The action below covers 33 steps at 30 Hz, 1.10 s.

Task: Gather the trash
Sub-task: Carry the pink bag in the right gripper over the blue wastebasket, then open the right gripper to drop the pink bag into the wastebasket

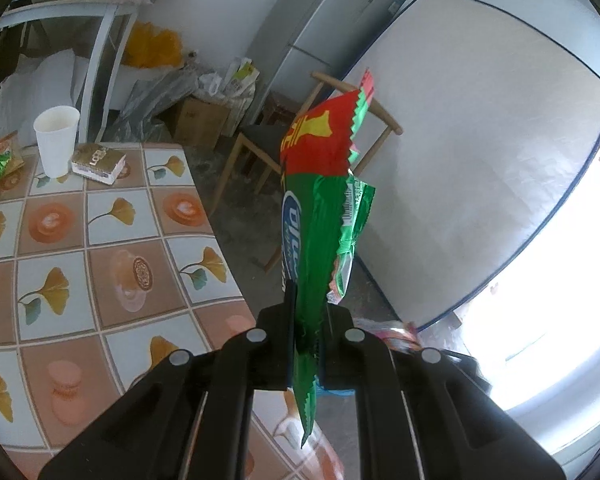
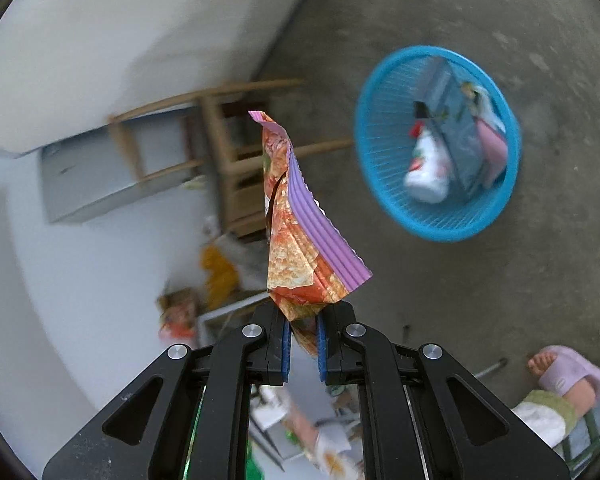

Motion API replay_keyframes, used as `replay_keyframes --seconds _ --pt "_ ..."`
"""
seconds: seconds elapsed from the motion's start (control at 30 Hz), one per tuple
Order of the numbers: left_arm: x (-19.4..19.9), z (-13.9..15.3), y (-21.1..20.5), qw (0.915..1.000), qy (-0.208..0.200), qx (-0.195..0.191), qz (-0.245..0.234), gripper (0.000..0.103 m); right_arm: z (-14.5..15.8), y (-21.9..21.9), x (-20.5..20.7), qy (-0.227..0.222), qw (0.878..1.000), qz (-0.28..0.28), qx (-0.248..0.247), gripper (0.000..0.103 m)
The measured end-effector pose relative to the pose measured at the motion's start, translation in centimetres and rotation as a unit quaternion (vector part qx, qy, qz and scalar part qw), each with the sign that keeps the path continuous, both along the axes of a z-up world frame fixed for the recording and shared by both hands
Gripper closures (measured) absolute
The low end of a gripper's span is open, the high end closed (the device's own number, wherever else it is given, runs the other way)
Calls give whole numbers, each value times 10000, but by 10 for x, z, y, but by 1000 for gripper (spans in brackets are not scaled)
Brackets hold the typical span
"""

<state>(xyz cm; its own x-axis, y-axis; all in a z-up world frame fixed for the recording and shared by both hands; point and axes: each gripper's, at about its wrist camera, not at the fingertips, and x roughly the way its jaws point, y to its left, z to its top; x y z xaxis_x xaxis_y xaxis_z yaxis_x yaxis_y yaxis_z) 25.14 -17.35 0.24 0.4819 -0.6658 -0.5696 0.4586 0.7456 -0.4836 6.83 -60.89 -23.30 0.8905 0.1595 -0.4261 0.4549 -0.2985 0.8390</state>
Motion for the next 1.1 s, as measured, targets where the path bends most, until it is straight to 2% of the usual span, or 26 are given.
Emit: replay_keyframes --seconds 0.13,0.2,0.23,0.3,0.33,0.47,0.6,0.7,0.8,0.9,0.93,1.0,1.03,1.07,1.1 --pt "13 -7 -9 9999 80 93 -52 96 -48 -20 28 457 9982 -110 362 92" --pt "16 -8 -15 9998 74 158 -112 96 -69 -28 35 705 9960 -246 492 84" --pt "17 -8 -18 9997 74 184 -131 96 -76 -34 40 844 9953 -186 427 73" --pt "22 -12 -25 9994 111 229 -213 96 -89 -42 45 893 9948 -82 490 70" --pt "23 -13 -29 9993 119 250 -251 96 -93 -42 39 1066 9928 -158 529 70" --pt "27 -17 -41 9990 135 277 -314 96 -77 -49 20 1049 9943 -151 134 59" --pt "28 -20 -54 9986 137 330 -386 96 -51 -52 0 1035 9938 -65 -400 59" --pt "29 -22 -62 9982 135 333 -475 96 -20 -54 3 1288 9829 260 -1289 60" --pt "29 -22 -67 9979 135 339 -533 96 8 -46 38 1545 9496 1043 -2521 64" --pt "30 -25 -66 9977 185 336 -556 96 16 -28 93 1900 8935 2017 -3533 69" --pt "31 -27 -66 9977 216 333 -553 96 10 -20 116 2112 8633 2261 -3989 70" --pt "32 -28 -64 9975 269 336 -552 96 -8 -10 149 2360 8177 2637 -4540 74" --pt "33 -28 -63 9975 284 334 -546 96 -27 -7 166 2470 7964 2873 -4713 75" --pt "34 -29 -61 9977 297 328 -520 96 -51 -7 180 2614 7824 3128 -4707 79" --pt "36 -29 -58 9978 300 336 -492 96 -70 -8 186 2808 7747 3266 -4630 84"
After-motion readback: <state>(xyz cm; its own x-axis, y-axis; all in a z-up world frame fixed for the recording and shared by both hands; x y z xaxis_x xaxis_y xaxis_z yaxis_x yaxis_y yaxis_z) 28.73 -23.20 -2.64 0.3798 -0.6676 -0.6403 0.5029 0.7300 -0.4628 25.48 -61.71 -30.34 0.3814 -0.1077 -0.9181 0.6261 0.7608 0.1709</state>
